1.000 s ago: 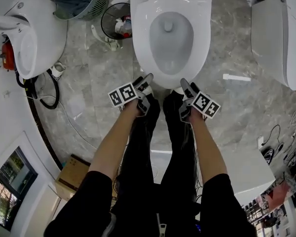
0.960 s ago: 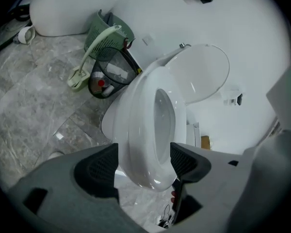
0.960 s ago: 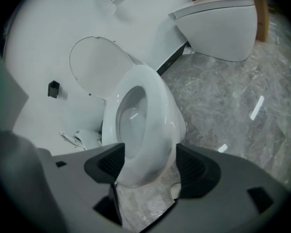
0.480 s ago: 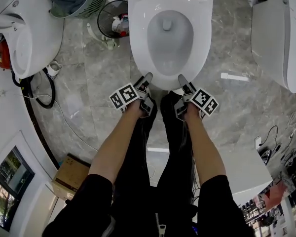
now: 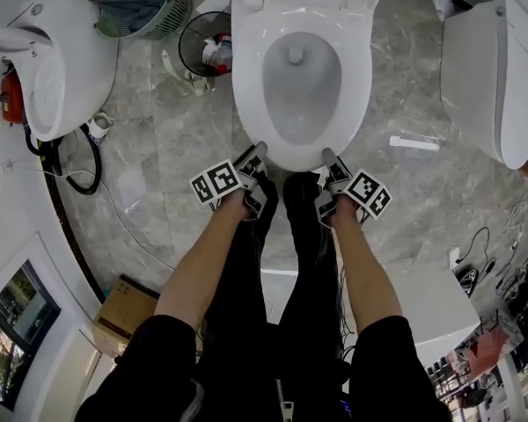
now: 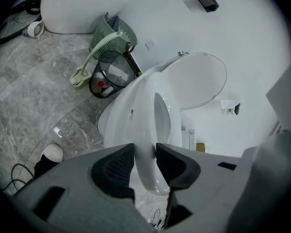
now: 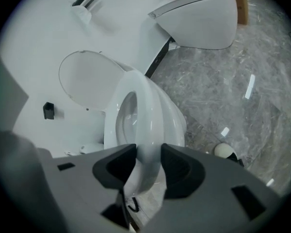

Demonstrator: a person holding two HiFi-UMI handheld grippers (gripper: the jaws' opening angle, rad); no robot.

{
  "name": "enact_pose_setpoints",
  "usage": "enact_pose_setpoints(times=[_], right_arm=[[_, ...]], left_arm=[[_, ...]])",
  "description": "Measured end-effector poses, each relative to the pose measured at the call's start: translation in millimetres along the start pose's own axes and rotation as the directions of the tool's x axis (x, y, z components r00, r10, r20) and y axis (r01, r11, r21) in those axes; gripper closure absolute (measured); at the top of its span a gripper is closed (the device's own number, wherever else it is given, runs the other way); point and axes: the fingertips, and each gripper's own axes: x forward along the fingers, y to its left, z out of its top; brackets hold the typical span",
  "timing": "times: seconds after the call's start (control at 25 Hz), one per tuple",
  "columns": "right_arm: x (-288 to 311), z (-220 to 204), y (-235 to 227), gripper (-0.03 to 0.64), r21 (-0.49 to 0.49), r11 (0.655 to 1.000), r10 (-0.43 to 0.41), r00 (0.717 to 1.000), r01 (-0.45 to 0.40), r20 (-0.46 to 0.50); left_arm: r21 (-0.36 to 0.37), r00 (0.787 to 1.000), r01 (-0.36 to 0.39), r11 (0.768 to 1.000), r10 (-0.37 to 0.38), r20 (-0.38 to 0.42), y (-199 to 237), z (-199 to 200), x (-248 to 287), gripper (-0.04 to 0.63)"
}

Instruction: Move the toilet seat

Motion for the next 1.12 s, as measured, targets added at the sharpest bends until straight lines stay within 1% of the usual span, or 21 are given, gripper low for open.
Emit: enact_pose_setpoints(times=[0.16, 0.32, 0.4, 0.56, 0.6, 0.64, 0.72, 0.8, 0.92, 1.0, 1.12], right_arm=[[-27, 8, 31, 0.462, 0.016, 0.998, 0.064, 0.998, -0.064, -0.008], [-54, 20, 67, 0.466, 0.013, 0.992, 0.126, 0.991, -0.126, -0.033], [-65, 26, 85, 0.466, 0.013, 0.989, 0.151, 0.987, -0.150, -0.050], [-82, 39, 117, 0.462, 0.003, 0.983, 0.184, 0.979, -0.185, -0.084], [-85, 43, 124, 0.459, -0.006, 0.981, 0.190, 0.977, -0.192, -0.093], [-87, 48, 132, 0.455, -0.017, 0.979, 0.199, 0.975, -0.202, -0.104], [-95, 57, 148, 0.448, -0.044, 0.972, 0.224, 0.966, -0.231, -0.126], [-105, 65, 169, 0.436, -0.081, 0.959, 0.258, 0.955, -0.272, -0.148], [-116, 82, 204, 0.423, -0.148, 0.928, 0.313, 0.932, -0.341, -0.181], [-122, 92, 227, 0.409, -0.194, 0.906, 0.339, 0.919, -0.377, -0.203], [-127, 104, 256, 0.390, -0.262, 0.872, 0.361, 0.905, -0.413, -0.223]], left_arm=[[0.004, 1.000, 0.029, 1.000, -0.029, 0.000, -34, 6, -22, 0.457], [0.027, 0.998, 0.055, 0.998, -0.055, 0.005, -73, 16, -42, 0.449], [0.034, 0.998, 0.062, 0.998, -0.062, 0.023, -92, 23, -51, 0.444], [0.015, 0.993, 0.076, 0.997, -0.077, 0.084, -126, 37, -64, 0.440], [0.019, 0.992, 0.078, 0.997, -0.080, 0.096, -135, 41, -65, 0.435], [0.030, 0.991, 0.080, 0.996, -0.083, 0.105, -144, 45, -65, 0.416], [0.059, 0.989, 0.084, 0.995, -0.090, 0.115, -162, 52, -68, 0.405], [0.092, 0.987, 0.095, 0.991, -0.106, 0.120, -180, 61, -74, 0.413], [0.132, 0.978, 0.120, 0.984, -0.141, 0.155, -213, 80, -80, 0.394], [0.141, 0.969, 0.136, 0.981, -0.162, 0.188, -233, 95, -83, 0.380], [0.149, 0.955, 0.165, 0.975, -0.195, 0.224, -258, 116, -86, 0.368]])
